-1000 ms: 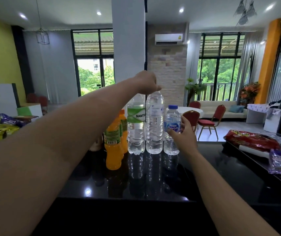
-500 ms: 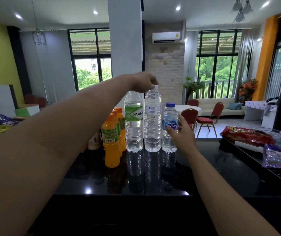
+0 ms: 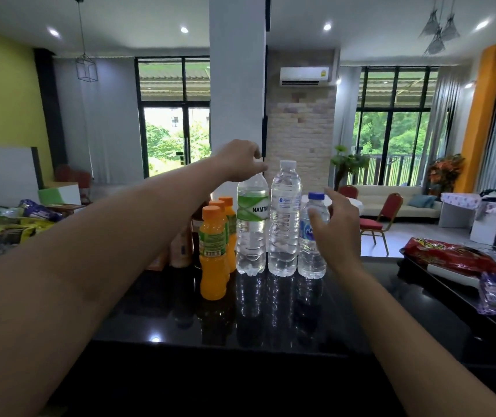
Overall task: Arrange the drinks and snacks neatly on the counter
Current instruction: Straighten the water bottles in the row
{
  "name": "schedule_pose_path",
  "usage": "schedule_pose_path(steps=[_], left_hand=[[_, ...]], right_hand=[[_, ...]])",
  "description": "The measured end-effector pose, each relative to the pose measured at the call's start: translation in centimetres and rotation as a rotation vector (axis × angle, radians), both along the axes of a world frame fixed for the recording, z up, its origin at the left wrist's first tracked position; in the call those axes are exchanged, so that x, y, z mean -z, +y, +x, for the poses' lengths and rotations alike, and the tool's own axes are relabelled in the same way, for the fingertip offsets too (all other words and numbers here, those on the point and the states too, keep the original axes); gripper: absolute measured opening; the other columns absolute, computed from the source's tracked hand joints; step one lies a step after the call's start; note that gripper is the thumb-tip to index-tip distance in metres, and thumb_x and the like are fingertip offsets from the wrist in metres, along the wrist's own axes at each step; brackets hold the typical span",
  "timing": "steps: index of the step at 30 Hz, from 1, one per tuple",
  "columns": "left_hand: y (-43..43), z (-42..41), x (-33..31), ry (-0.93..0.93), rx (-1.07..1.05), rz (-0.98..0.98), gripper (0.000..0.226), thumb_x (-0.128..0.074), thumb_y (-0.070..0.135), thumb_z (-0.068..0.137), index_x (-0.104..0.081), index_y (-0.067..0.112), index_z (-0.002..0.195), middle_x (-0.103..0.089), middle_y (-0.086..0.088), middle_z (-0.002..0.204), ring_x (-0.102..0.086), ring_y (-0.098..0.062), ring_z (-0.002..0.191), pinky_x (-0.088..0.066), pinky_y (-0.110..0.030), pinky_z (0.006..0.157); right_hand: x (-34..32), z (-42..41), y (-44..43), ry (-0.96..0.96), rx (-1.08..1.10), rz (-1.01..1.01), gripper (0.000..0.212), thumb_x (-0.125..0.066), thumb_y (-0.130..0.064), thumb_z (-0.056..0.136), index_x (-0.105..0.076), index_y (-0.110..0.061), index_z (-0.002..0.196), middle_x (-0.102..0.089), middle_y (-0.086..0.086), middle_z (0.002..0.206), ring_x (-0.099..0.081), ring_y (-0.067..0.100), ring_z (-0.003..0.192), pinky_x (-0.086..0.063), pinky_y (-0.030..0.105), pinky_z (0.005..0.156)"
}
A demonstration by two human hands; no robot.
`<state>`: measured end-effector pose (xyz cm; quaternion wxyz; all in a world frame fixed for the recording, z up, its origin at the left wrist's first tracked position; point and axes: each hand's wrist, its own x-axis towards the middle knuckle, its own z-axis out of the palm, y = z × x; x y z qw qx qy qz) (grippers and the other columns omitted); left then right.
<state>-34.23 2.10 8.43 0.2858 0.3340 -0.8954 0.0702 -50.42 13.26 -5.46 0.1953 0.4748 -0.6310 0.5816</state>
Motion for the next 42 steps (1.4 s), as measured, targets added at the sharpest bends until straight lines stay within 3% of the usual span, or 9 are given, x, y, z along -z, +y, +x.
schedule_pose_path(steps=[6,9,12,17,24,29,33,35,42], left_hand=[[0.0,0.4,0.2,-0.01,0.109,0.163,0.039,-0.053,0.021,0.094,-0.054,0.007,0.13,-0.057,-0.01,0.131,-0.054,-0.022,0.116,-0.041,-0.028,0.095],[0.0,0.5,-0.1,0.023,0.142,0.28,0.041,-0.049,0.005,0.091,-0.054,0.007,0.131,-0.055,-0.011,0.133,-0.051,-0.023,0.119,-0.039,-0.029,0.098],[-0.3,1.0,-0.5,0.042,0.15,0.334,0.043,-0.049,-0.001,0.089,-0.056,0.007,0.13,-0.056,-0.011,0.131,-0.052,-0.023,0.118,-0.04,-0.031,0.1],[-0.7,0.8,-0.7,0.054,0.167,0.32,0.035,-0.057,0.01,0.091,-0.06,0.005,0.125,-0.061,-0.011,0.126,-0.057,-0.022,0.111,-0.044,-0.03,0.095],[-1.1,-0.3,-0.3,0.109,0.058,0.297,0.036,-0.065,0.032,0.087,-0.067,0.0,0.102,-0.07,-0.014,0.103,-0.059,-0.018,0.071,-0.049,-0.024,0.065],[-0.8,-0.6,0.0,0.162,-0.086,0.208,0.045,-0.068,0.047,0.08,-0.055,0.004,0.076,-0.052,-0.005,0.066,-0.049,-0.018,0.064,-0.042,-0.028,0.061],[-0.5,-0.5,0.2,0.161,0.002,0.295,0.041,-0.065,0.036,0.087,-0.063,-0.002,0.102,-0.062,-0.011,0.092,-0.056,-0.021,0.081,-0.05,-0.033,0.076],[-0.1,-0.2,-0.1,0.17,0.06,0.375,0.033,-0.063,0.023,0.09,-0.063,-0.004,0.109,-0.063,-0.015,0.1,-0.056,-0.022,0.084,-0.051,-0.03,0.074],[-0.5,-0.4,-0.1,0.188,0.043,0.316,0.033,-0.068,0.029,0.086,-0.068,-0.001,0.099,-0.068,-0.013,0.09,-0.055,-0.014,0.059,-0.052,-0.026,0.064]], right_hand=[[-7.8,0.9,-1.7,0.23,0.06,0.164,0.043,-0.05,-0.028,0.094,-0.049,-0.014,0.135,-0.053,0.01,0.136,-0.041,0.029,0.127,-0.034,0.039,0.102],[-9.5,1.7,-3.0,0.203,-0.002,0.333,0.038,-0.044,-0.028,0.098,-0.053,-0.011,0.13,-0.056,0.015,0.132,-0.046,0.031,0.124,-0.038,0.041,0.098],[-9.6,2.4,-3.8,0.159,-0.025,0.312,0.031,-0.045,-0.026,0.097,-0.062,-0.007,0.116,-0.064,0.016,0.117,-0.056,0.031,0.109,-0.043,0.038,0.087],[-9.5,2.2,-4.0,0.128,0.013,0.2,0.03,-0.052,-0.027,0.096,-0.065,-0.013,0.118,-0.068,0.009,0.113,-0.061,0.026,0.103,-0.042,0.031,0.08],[-9.6,2.1,-4.0,0.138,0.066,0.264,0.03,-0.05,-0.03,0.097,-0.063,-0.017,0.121,-0.068,0.008,0.115,-0.061,0.027,0.104,-0.042,0.031,0.08],[-10.0,2.1,-3.9,0.138,0.046,0.265,0.028,-0.051,-0.029,0.097,-0.064,-0.017,0.118,-0.068,0.007,0.112,-0.062,0.025,0.1,-0.045,0.033,0.081],[-9.8,2.2,-3.8,0.144,0.057,0.272,0.027,-0.05,-0.028,0.097,-0.065,-0.017,0.116,-0.068,0.007,0.11,-0.062,0.025,0.098,-0.047,0.034,0.081],[-9.8,2.2,-3.7,0.135,0.054,0.28,0.026,-0.05,-0.028,0.097,-0.065,-0.017,0.115,-0.069,0.007,0.11,-0.062,0.025,0.097,-0.049,0.036,0.083],[-9.9,2.4,-3.7,0.127,0.059,0.265,0.025,-0.05,-0.025,0.097,-0.065,-0.016,0.116,-0.069,0.007,0.11,-0.063,0.026,0.098,-0.049,0.035,0.082]])
